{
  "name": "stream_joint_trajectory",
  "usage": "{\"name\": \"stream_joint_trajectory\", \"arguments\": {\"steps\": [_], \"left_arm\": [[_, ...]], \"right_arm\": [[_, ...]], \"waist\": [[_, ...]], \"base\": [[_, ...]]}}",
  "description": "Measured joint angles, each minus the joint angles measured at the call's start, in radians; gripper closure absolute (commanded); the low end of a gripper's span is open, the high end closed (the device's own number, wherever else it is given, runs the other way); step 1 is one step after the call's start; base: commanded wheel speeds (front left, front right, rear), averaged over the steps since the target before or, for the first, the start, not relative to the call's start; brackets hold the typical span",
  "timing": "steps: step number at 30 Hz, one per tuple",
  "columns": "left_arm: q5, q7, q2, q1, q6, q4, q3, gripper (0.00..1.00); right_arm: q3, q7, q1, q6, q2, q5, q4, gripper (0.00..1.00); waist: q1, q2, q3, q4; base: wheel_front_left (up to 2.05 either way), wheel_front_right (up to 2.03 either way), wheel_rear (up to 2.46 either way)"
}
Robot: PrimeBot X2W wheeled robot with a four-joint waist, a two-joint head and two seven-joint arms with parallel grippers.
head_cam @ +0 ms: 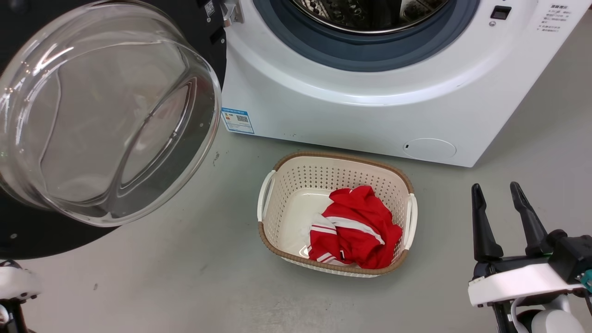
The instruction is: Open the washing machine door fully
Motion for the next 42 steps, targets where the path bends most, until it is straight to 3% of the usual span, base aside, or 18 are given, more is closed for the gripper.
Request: {"name": "stream_joint_trajectory", "arguments": {"steps": [13,23,24,25,26,28,33,36,42], "left_arm": [[0.052,0.000,0.006,-0.027,-0.024,0.053,0.095,1.00],[0.101,0.000,-0.156,0.165,-0.046,-0.151,0.057,1.00],[0.104,0.000,-0.170,0.186,-0.046,-0.172,0.043,0.92],[0.107,0.000,-0.181,0.205,-0.049,-0.188,0.026,0.65],[0.107,0.000,-0.189,0.222,-0.049,-0.201,0.011,0.51],[0.096,0.000,-0.198,0.244,-0.049,-0.212,-0.013,0.00],[0.069,0.000,-0.204,0.280,-0.043,-0.263,-0.119,0.00],[0.055,0.000,-0.204,0.296,-0.015,-0.281,-0.217,0.00],[0.095,0.000,-0.206,0.289,0.006,-0.326,-0.370,0.00]], "right_arm": [[0.005,-0.017,-0.014,0.000,0.000,-0.003,0.011,0.00],[0.009,-0.032,0.017,0.000,0.000,0.013,0.040,0.00],[0.010,-0.033,0.021,0.000,0.000,0.013,0.040,0.00],[0.010,-0.033,0.025,0.000,0.000,0.012,0.040,0.00],[0.011,-0.034,0.027,0.000,0.000,0.012,0.040,0.00],[0.014,-0.033,0.031,0.000,0.000,0.012,0.040,0.00],[0.015,-0.028,0.045,0.000,0.000,0.002,0.031,0.00],[0.019,-0.020,0.049,0.000,0.000,-0.006,0.025,0.00],[0.022,-0.010,0.055,0.000,0.000,-0.026,-0.001,0.00]], "waist": [[-0.0001,0.0000,-0.007,-0.027],[-0.0001,0.0000,-0.097,-0.037],[-0.0001,0.0000,-0.106,-0.038],[-0.0001,0.0000,-0.115,-0.039],[-0.0001,0.0000,-0.122,-0.040],[-0.0001,0.0000,-0.134,-0.043],[-0.0001,0.0001,-0.152,-0.056],[-0.0002,0.0000,-0.159,-0.071],[-0.0002,0.0000,-0.171,-0.117]], "base": [[0.00,0.00,0.00],[0.00,0.00,0.00],[0.00,0.00,0.00],[0.00,0.00,0.00],[0.00,0.00,0.00],[0.00,0.00,0.00],[0.00,0.00,0.00],[0.00,0.00,0.00],[0.00,0.00,0.00]]}}
